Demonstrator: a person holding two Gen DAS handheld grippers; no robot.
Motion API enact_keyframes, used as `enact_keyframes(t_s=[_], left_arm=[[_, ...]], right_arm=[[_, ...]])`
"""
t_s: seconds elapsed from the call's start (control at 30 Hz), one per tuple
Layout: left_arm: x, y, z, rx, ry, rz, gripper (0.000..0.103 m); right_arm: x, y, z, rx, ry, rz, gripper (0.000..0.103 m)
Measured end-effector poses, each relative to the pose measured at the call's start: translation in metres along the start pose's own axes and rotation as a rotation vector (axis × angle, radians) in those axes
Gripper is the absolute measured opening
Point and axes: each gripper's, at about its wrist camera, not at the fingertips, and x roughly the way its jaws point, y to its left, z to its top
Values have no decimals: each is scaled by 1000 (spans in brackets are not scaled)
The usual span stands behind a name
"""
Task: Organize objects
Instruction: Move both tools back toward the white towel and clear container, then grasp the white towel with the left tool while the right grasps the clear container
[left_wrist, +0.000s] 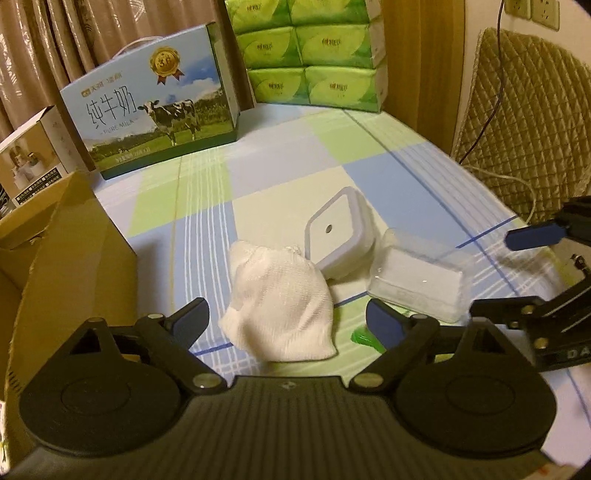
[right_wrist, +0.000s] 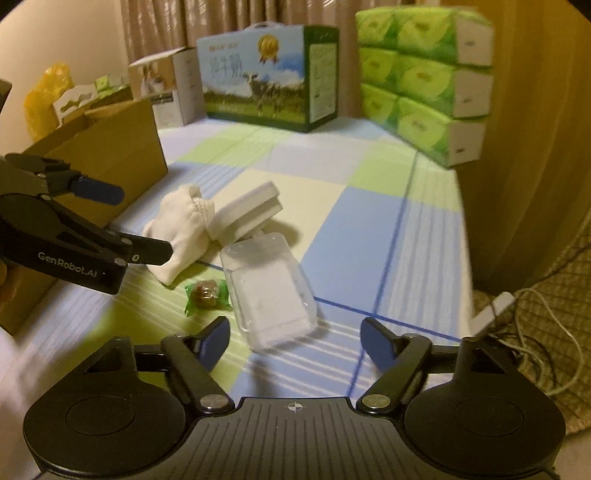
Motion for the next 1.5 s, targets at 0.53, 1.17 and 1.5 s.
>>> enact_keyframes(t_s=[0.53, 1.17, 1.5], left_arm=[[47, 0, 7, 24, 82, -10, 71], [-56, -27, -84, -1, 62, -125, 40], [-43, -31, -84, 58, 34, -126, 49]], right_arm=[[10, 5, -2, 31, 25, -46, 56], [-28, 32, -45, -23, 37, -60, 75], [-6, 33, -45, -7, 82, -85, 65]])
